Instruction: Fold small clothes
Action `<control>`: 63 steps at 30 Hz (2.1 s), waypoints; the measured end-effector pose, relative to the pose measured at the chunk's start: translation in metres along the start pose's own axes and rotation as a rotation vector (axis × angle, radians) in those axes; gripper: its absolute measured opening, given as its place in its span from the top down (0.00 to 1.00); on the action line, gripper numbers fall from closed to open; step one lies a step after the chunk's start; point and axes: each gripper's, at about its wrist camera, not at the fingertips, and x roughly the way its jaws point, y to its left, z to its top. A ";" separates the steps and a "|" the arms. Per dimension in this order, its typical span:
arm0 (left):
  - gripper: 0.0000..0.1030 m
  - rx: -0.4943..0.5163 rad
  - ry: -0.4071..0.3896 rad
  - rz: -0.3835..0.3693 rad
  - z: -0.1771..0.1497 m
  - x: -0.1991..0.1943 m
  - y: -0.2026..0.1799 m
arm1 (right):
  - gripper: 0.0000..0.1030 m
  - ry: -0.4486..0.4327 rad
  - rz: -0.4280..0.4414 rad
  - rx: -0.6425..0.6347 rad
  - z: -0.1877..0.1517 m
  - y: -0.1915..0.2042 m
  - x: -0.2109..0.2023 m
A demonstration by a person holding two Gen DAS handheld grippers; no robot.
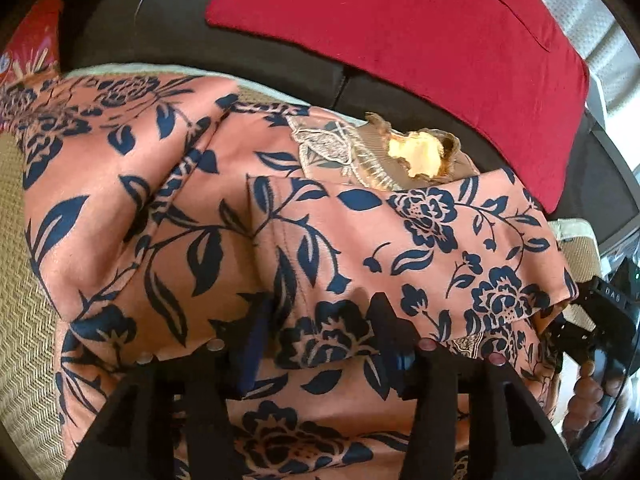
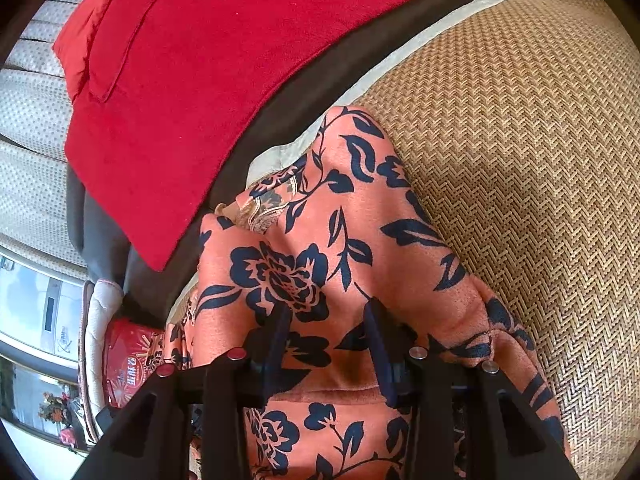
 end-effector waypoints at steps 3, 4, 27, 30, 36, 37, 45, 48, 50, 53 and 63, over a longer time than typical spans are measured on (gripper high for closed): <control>0.87 0.004 -0.028 0.037 0.000 0.001 -0.003 | 0.58 -0.001 -0.002 -0.006 0.001 0.001 0.000; 0.88 0.004 -0.034 0.041 0.002 0.002 -0.004 | 0.58 -0.001 -0.002 -0.009 0.001 0.001 0.001; 0.44 0.153 -0.194 0.333 0.013 -0.040 0.015 | 0.58 0.005 -0.033 -0.054 0.003 0.012 0.010; 0.30 0.045 -0.292 0.336 0.018 -0.072 0.045 | 0.58 -0.002 -0.037 -0.056 0.002 0.013 0.011; 0.24 -0.278 -0.368 0.399 0.026 -0.111 0.146 | 0.56 -0.018 -0.057 -0.070 -0.001 0.019 0.016; 0.24 -0.338 -0.353 0.392 0.027 -0.111 0.164 | 0.55 -0.020 -0.060 -0.073 -0.002 0.020 0.017; 0.24 -0.624 -0.292 0.030 0.039 -0.080 0.218 | 0.47 -0.052 -0.115 -0.138 -0.006 0.038 0.027; 0.25 -0.674 -0.269 -0.085 0.052 -0.064 0.215 | 0.47 -0.056 -0.126 -0.160 -0.007 0.041 0.029; 0.25 -0.710 -0.263 -0.145 0.057 -0.055 0.217 | 0.47 -0.055 -0.120 -0.165 -0.007 0.040 0.030; 0.49 -0.748 -0.266 -0.193 0.063 -0.045 0.216 | 0.47 -0.052 -0.106 -0.160 -0.006 0.038 0.029; 0.92 -0.426 -0.394 0.006 0.108 -0.066 0.127 | 0.47 -0.044 -0.087 -0.145 -0.007 0.035 0.022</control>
